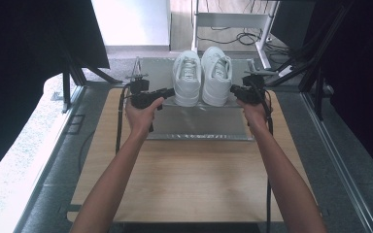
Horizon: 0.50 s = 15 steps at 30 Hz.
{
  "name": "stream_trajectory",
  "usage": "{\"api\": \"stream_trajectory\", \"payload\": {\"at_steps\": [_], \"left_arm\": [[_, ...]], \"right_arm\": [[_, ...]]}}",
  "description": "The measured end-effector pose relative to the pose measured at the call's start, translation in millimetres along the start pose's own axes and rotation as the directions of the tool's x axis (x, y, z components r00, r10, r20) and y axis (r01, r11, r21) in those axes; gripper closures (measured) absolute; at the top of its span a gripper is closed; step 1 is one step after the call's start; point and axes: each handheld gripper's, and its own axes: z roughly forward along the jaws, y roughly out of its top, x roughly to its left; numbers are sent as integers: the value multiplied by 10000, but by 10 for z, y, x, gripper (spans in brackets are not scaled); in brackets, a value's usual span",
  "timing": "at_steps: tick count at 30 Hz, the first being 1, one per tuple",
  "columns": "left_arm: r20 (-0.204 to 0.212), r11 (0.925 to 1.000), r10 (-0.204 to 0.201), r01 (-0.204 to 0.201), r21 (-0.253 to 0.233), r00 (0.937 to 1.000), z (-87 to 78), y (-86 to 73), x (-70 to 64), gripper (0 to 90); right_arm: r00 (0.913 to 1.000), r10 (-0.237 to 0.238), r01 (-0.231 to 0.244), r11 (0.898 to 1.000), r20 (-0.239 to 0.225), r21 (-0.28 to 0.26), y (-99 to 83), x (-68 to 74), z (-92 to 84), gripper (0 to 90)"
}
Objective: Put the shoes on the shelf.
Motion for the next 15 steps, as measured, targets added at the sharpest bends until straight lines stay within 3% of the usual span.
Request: {"api": "stream_trajectory", "payload": {"at_steps": [2,4,7,10,15], "left_arm": [[11,10000,-14,14,-5,10000,10,-8,-23,632],[-329,9998,157,-155,80,9993,16,-26,-40,667],[-123,9999,-138,137,-29,9998,7,-64,20,657],[165,9991,-411,412,-82,9990,16,-75,68,631],[170,9993,-368,368,-25,9992,16,-66,64,636]], "right_arm": [[9999,-131,132,9999,-35,49,4,64,-10,900],[9996,-284,284,9996,-51,-71,24,130,-28,900],[9990,-446,446,9988,33,-188,71,183,-54,900],[9989,-464,464,9988,17,-174,92,154,-67,900],[9992,-270,265,9995,-305,-173,96,97,-52,900]]}}
